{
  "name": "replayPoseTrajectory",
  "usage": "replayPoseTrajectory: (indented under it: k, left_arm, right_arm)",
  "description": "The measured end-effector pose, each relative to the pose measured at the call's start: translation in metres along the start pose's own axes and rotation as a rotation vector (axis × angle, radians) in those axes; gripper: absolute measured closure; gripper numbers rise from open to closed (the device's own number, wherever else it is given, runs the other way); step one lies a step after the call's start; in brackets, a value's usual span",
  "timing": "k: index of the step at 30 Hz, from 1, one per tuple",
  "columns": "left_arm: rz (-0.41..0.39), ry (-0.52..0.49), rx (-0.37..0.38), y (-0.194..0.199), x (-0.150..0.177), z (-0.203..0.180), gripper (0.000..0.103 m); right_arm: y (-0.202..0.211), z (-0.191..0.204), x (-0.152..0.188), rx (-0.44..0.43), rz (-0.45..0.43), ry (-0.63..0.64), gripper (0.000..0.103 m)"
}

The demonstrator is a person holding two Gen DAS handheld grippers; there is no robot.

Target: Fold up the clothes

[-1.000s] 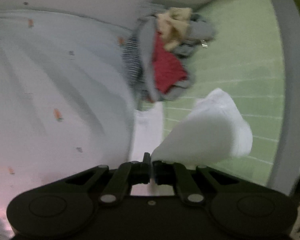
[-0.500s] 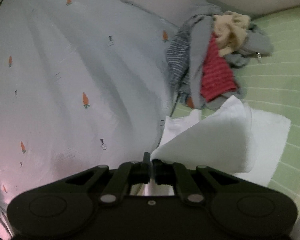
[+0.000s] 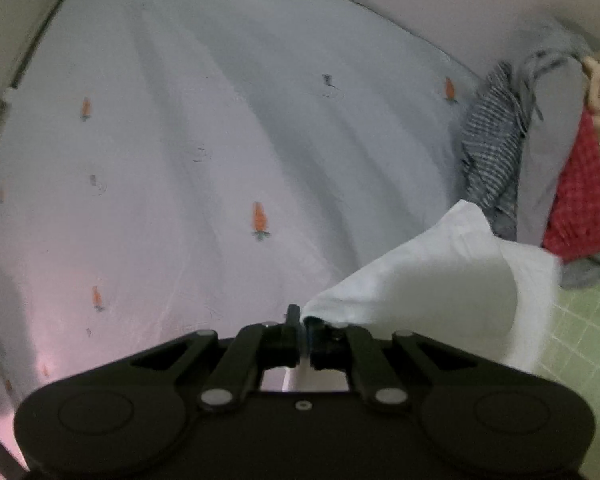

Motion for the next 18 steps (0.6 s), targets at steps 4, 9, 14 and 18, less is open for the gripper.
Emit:
replayPoseTrajectory:
  k: [4, 9, 14, 18]
  left_arm:
    - [0.020, -0.003, -0.017, -0.021, 0.005, -0.006, 0.098]
    - [0.018, 0.001, -0.019, -0.049, 0.001, -0.022, 0.097]
    - [0.017, 0.000, -0.017, -0.082, -0.004, -0.044, 0.097]
    - [0.064, -0.035, -0.054, -0.122, 0.005, -0.063, 0.097]
  right_arm:
    - [-0.030, -0.011, 0.008, 0.055, 0.031, -0.003, 0.099]
    - [-0.071, -0.008, 0.001, 0.068, 0.042, 0.020, 0.099]
    - [-0.121, 0.002, -0.002, 0.066, 0.028, 0.050, 0.099]
    - [-0.165, -0.012, 0.011, 0.155, 0.049, 0.073, 0.099]
Point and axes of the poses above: each gripper's, at about its wrist camera, not at the fingertips, and y roughly against the way its jaws point, z to its left, x to its underside, the point moved 2 cm from there along -y, roughly the way its jaws point, and after that the axes turned 3 degrees about y, right-handed, at the moved point
